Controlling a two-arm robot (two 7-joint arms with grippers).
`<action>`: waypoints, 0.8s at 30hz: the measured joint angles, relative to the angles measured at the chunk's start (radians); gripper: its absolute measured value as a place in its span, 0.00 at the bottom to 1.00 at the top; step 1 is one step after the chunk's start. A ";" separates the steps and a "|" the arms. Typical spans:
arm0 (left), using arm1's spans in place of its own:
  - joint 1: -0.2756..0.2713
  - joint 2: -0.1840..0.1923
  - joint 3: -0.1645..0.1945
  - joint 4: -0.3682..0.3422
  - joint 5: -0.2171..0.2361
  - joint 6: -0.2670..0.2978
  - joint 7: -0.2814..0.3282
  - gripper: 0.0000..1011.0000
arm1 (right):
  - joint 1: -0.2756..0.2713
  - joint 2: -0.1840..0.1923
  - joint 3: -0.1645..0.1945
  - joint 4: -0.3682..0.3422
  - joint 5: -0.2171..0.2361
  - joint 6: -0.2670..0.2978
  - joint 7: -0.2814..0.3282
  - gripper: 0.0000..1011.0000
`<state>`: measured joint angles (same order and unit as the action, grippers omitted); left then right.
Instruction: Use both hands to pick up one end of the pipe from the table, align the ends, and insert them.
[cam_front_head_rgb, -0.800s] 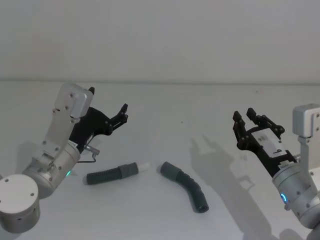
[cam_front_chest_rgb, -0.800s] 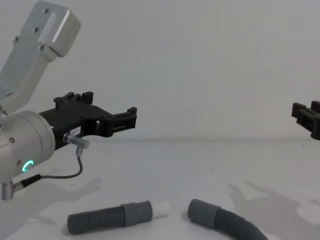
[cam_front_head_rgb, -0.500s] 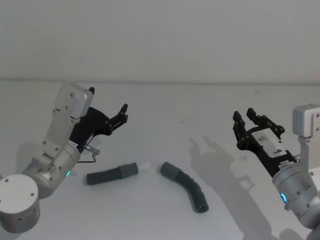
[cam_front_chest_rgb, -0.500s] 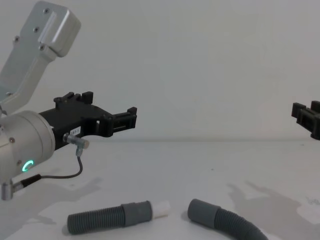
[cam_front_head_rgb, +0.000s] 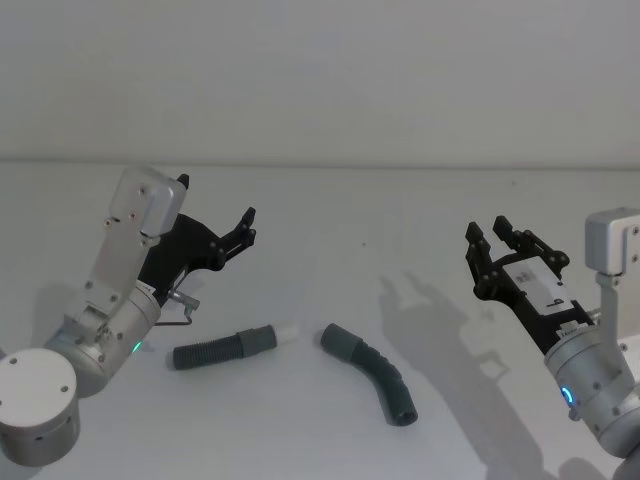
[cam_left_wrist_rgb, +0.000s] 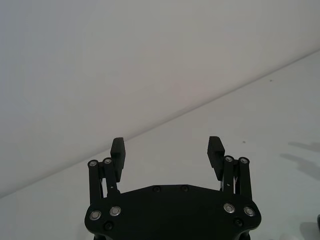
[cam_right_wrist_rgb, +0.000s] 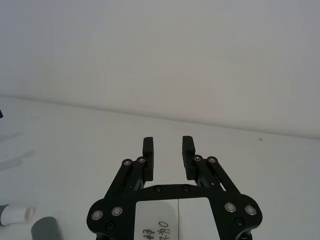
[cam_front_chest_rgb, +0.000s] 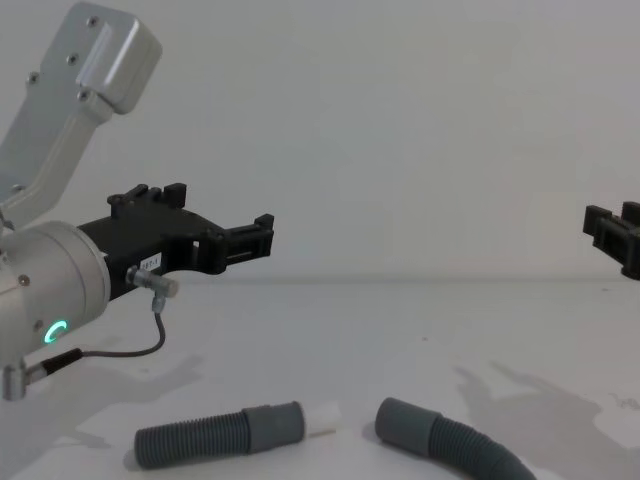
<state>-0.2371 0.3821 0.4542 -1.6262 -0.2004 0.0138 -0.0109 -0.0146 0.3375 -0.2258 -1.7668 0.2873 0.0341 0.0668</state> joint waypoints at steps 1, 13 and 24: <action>0.000 0.000 0.000 0.000 0.000 0.000 0.000 0.99 | 0.000 0.000 0.000 0.000 0.000 0.000 0.000 0.33; 0.000 0.000 0.000 0.000 0.000 0.000 0.000 0.99 | 0.000 0.000 0.000 0.000 0.000 0.000 0.000 0.33; 0.000 0.000 0.000 0.000 0.000 0.000 0.000 0.99 | 0.000 0.000 0.000 0.000 0.000 0.000 0.000 0.33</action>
<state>-0.2372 0.3821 0.4542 -1.6262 -0.2004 0.0138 -0.0109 -0.0146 0.3375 -0.2258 -1.7668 0.2874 0.0341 0.0668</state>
